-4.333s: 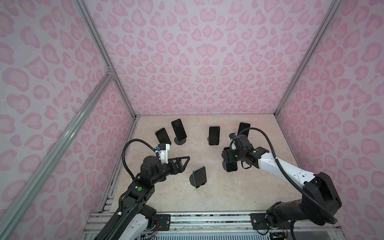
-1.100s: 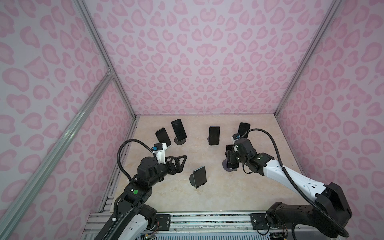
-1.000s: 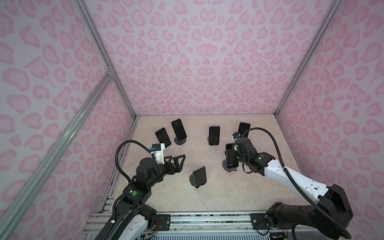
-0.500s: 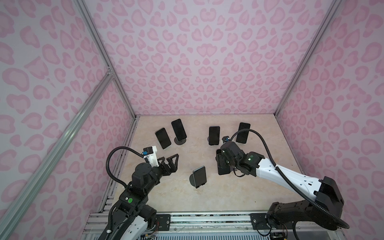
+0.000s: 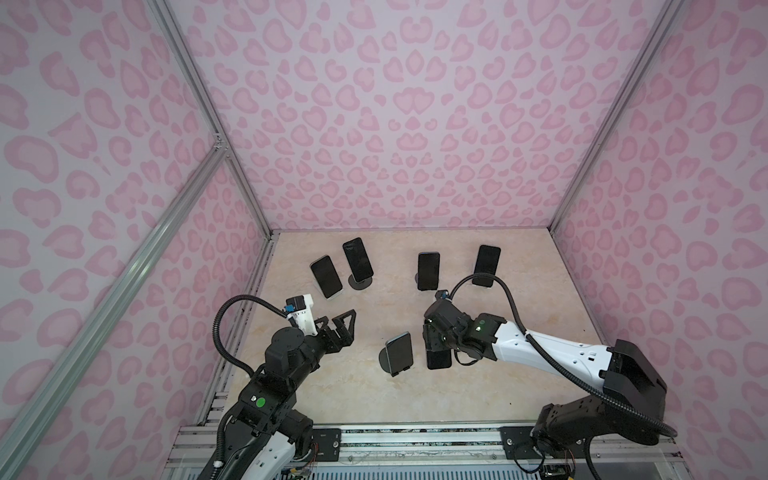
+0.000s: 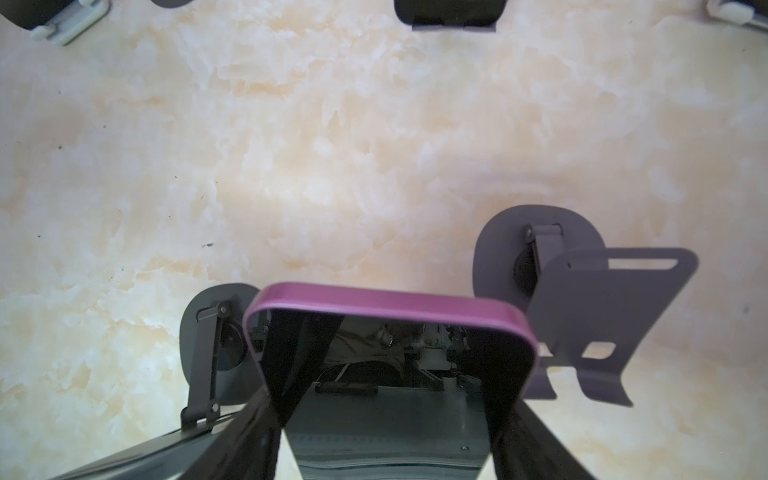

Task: Remove the phone from the phone stand
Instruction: 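Lift the purple-edged phone off its stand and lower it onto the table nearer the robot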

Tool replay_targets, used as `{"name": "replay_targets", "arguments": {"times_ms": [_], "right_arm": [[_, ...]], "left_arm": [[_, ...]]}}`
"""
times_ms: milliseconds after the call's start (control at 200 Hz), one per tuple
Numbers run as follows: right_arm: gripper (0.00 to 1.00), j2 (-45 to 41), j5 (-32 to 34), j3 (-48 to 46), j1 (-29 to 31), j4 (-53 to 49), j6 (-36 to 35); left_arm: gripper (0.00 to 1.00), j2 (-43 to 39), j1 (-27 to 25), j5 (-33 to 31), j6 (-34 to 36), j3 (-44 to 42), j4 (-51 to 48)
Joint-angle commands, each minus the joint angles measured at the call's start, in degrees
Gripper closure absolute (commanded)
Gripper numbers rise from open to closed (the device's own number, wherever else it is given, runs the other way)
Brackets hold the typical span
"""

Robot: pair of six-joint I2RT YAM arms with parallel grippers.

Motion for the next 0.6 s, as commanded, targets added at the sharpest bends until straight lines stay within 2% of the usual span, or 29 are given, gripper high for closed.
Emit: {"name": "replay_targets", "arguments": {"times_ms": [0,595], "right_arm": [[0.36,1.6,-1.5,-0.4,0.2,1.0,2.7],[0.35,8.3,-5.7,-2.6,0.7,4.2,5.1]], "left_arm": [[0.02,-0.1,0.1,-1.2,0.3,-0.1,0.9],[0.03,3.2,0.2,-1.4,1.4,0.6,3.2]]}}
